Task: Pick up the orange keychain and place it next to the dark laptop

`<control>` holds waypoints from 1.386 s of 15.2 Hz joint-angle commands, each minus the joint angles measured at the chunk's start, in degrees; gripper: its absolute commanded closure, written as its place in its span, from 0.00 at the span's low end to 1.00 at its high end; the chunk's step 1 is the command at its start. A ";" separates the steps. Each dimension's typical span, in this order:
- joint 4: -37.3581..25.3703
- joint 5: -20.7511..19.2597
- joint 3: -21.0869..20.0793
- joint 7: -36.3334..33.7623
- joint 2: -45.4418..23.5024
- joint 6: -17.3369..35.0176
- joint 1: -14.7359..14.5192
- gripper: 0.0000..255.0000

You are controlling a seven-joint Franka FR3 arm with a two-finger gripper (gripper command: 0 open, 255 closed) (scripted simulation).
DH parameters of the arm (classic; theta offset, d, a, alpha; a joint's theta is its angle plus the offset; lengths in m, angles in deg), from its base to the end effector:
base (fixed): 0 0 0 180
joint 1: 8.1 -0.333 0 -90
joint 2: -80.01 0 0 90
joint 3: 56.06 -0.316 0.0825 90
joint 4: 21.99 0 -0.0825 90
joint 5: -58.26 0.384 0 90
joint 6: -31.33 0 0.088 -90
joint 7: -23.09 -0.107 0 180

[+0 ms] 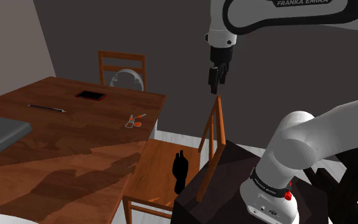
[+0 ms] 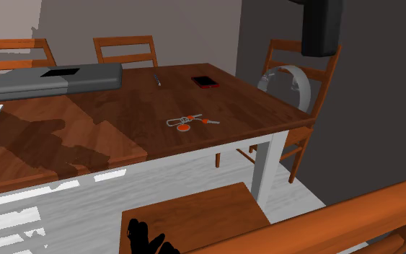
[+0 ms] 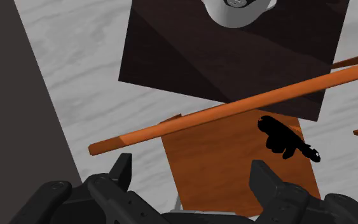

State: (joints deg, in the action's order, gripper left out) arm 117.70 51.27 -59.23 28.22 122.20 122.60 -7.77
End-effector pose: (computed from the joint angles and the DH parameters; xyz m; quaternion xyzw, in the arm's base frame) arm 0.3165 0.0060 0.5392 0.9932 0.0657 -0.0568 0.0778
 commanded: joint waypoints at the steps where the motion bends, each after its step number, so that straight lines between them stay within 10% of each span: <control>1: 0.00 0.00 0.00 0.00 0.00 0.00 0.00 0.00; 21: -11.81 5.61 -7.10 -6.67 -36.16 28.26 -5.28 0.00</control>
State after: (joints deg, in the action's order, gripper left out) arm 107.34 56.88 -65.90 22.00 88.34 149.75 -12.76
